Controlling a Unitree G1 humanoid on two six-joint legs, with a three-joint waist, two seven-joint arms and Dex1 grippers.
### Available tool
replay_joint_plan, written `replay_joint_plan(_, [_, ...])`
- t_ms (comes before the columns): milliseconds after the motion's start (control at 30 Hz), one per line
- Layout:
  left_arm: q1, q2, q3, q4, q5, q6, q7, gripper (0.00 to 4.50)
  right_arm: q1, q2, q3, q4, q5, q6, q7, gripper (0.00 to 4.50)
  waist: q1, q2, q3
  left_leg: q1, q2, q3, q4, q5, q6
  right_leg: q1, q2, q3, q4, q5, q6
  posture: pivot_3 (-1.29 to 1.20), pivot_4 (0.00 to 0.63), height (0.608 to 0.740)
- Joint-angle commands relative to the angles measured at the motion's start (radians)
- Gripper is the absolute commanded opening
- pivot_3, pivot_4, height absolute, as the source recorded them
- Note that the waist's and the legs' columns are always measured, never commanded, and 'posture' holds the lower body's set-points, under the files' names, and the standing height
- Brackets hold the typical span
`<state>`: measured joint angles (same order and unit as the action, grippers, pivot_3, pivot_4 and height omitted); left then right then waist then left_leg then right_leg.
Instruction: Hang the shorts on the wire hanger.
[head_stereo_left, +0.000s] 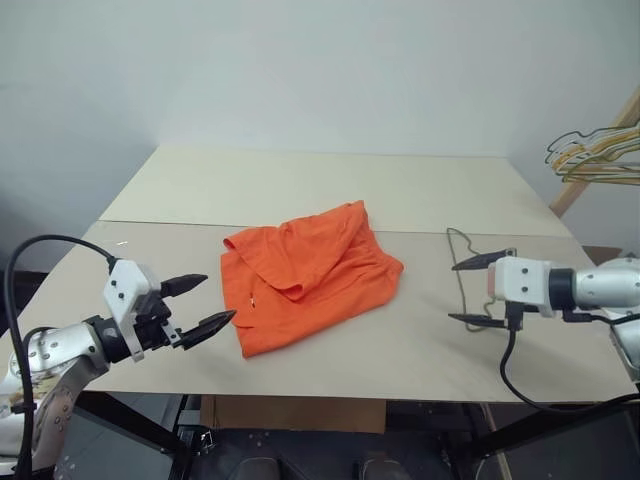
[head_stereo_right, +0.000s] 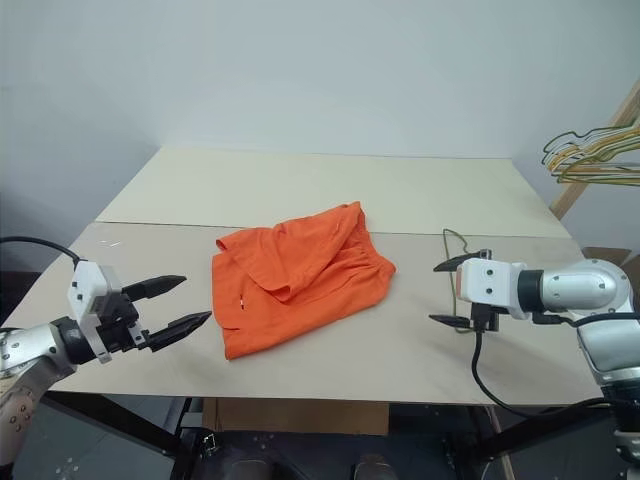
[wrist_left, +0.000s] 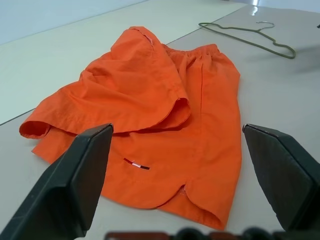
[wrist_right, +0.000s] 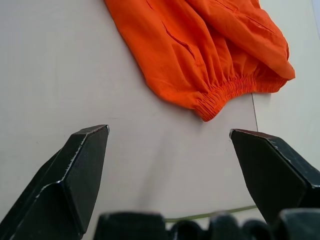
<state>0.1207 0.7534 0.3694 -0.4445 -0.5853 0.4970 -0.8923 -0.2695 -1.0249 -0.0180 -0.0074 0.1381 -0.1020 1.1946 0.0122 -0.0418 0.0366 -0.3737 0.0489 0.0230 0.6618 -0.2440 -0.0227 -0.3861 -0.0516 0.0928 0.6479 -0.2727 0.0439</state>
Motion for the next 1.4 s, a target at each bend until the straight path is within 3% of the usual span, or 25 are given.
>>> replay_joint_plan(33, [-0.022, 0.015, 0.011, -0.013, -0.015, -0.005, 0.002, 4.50, -0.012, -0.009, -0.024, -0.010, -0.002, -0.021, -0.010, 4.48, 0.000, 0.000, 0.000, 0.000, 0.000, 0.000, 0.000, 0.000, 0.000, 0.000, 0.000, 0.000, 0.000, 0.000, 0.000, 0.10, 0.000, 0.740])
replay_joint_plan(500, [0.000, 0.046, -0.036, -0.048, 0.025, -0.028, -0.019, 4.50, -0.038, 0.012, -0.004, 0.015, -0.022, -0.038, -0.026, 4.48, -0.001, 0.000, 0.000, 0.000, 0.000, 0.000, 0.000, 0.000, 0.000, 0.000, 0.000, 0.000, 0.000, 0.000, 0.000, 0.10, 0.000, 0.740])
replay_joint_plan(767, [0.050, 0.091, -0.175, -0.001, 0.188, -0.153, -0.084, 4.50, -0.054, 0.028, 0.000, 0.017, -0.041, -0.036, -0.049, 4.48, 0.000, 0.002, 0.001, 0.000, 0.000, 0.001, 0.000, 0.000, 0.000, 0.000, 0.000, 0.001, 0.000, 0.000, 0.000, 0.07, 0.000, 0.740])
replay_joint_plan(1033, [-0.119, 0.143, -0.386, 0.162, 0.397, -0.216, -0.109, 4.50, 0.001, 0.081, 0.005, -0.071, -0.066, 0.023, -0.145, 4.48, -0.002, 0.003, 0.001, 0.000, 0.000, 0.001, 0.000, 0.000, 0.000, -0.001, 0.000, 0.001, 0.000, 0.000, 0.000, 0.04, 0.000, 0.740])
replay_joint_plan(1300, [-0.234, 0.116, -0.496, 0.227, 0.414, -0.222, -0.186, 4.50, 0.068, 0.088, -0.015, -0.147, -0.071, 0.068, -0.194, 4.48, -0.013, 0.004, 0.000, -0.001, 0.000, 0.002, 0.000, 0.000, 0.000, -0.002, 0.001, 0.002, 0.000, 0.000, 0.001, 0.00, 0.000, 0.740])
replay_joint_plan(1400, [-0.266, 0.093, -0.536, 0.268, 0.482, -0.252, -0.149, 4.50, 0.086, 0.086, -0.020, -0.155, -0.073, 0.070, -0.205, 4.48, -0.020, 0.004, 0.000, -0.001, 0.000, 0.002, 0.000, 0.000, 0.000, -0.001, 0.001, 0.002, 0.000, 0.000, 0.001, -0.01, 0.000, 0.740])
